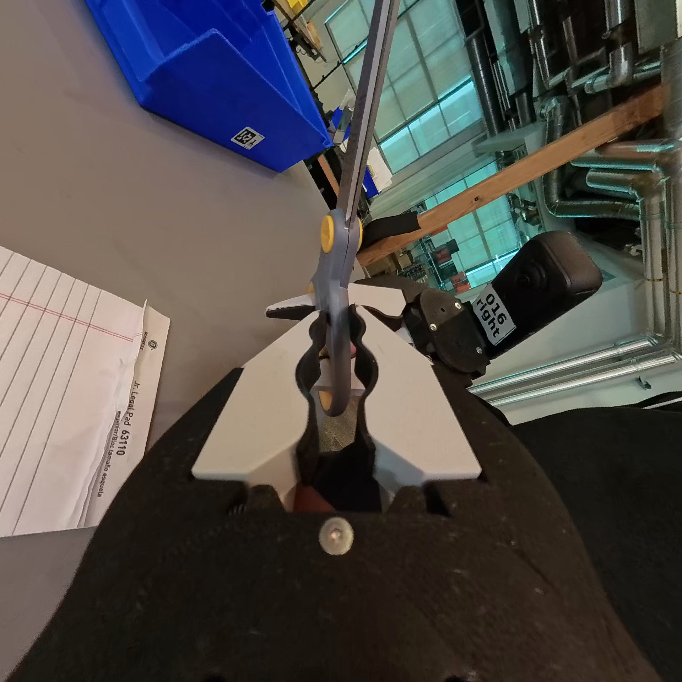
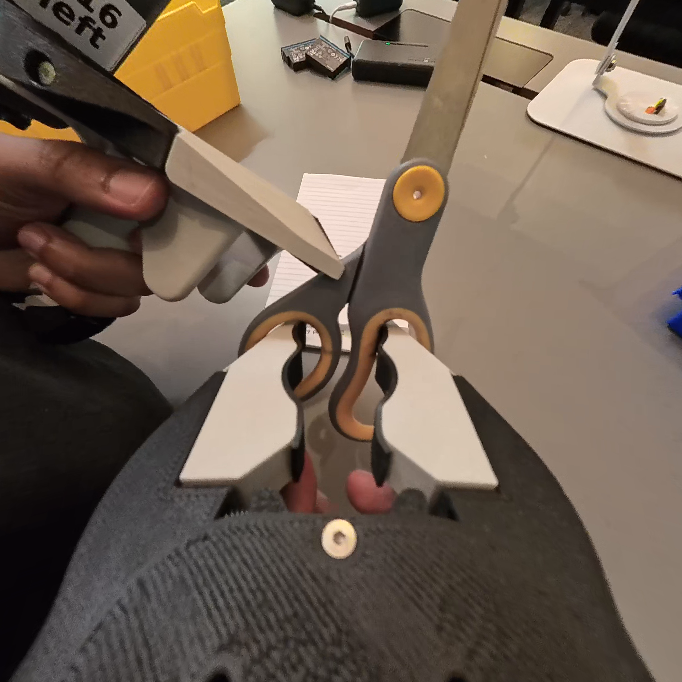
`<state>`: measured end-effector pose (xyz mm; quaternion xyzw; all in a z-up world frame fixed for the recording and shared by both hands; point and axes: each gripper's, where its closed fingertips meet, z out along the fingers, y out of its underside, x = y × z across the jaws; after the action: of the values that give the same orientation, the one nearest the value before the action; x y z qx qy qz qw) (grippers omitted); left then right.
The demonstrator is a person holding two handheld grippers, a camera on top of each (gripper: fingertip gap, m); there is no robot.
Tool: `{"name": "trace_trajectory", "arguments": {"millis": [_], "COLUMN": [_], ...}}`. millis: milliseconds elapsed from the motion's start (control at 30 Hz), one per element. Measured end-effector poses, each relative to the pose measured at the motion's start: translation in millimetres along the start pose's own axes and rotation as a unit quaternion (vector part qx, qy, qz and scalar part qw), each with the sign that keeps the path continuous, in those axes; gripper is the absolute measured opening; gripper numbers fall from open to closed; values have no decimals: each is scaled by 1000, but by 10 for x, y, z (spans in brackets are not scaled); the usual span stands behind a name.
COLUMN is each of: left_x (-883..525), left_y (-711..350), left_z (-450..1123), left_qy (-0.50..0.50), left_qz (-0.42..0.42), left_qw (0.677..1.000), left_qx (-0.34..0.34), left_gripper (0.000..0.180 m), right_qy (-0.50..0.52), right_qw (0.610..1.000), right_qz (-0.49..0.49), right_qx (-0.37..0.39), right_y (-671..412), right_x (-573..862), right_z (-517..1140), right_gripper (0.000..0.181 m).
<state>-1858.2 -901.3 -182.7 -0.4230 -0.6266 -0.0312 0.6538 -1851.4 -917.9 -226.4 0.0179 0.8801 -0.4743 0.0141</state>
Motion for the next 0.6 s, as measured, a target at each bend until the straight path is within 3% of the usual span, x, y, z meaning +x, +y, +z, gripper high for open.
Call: {"name": "trace_trajectory", "arguments": {"millis": [333,467,533,600], "left_x": [-3,-61,-48,-47], "left_y": [5,82,135,136], "left_z": [-13,-8,16,25], "left_qy": [-3,-30,-30,-39], "left_qz": [-3,13,20,34], "left_qw": [1000,999,999,998], "left_qx": [1,-18,-30,-32], "left_gripper": [11,31,27,12], "right_qy": [13,30,23,32], "right_qw": [1000,999,999,999], "right_qz": [-10,-21,-27,-39], "right_qx": [-3,0,8,-6], "right_y": [-3,-38,-73,-30], "right_x": [4,39,-14,-19], "right_z": [0,-5,6,41], "right_gripper": [36,36,36,37]}}
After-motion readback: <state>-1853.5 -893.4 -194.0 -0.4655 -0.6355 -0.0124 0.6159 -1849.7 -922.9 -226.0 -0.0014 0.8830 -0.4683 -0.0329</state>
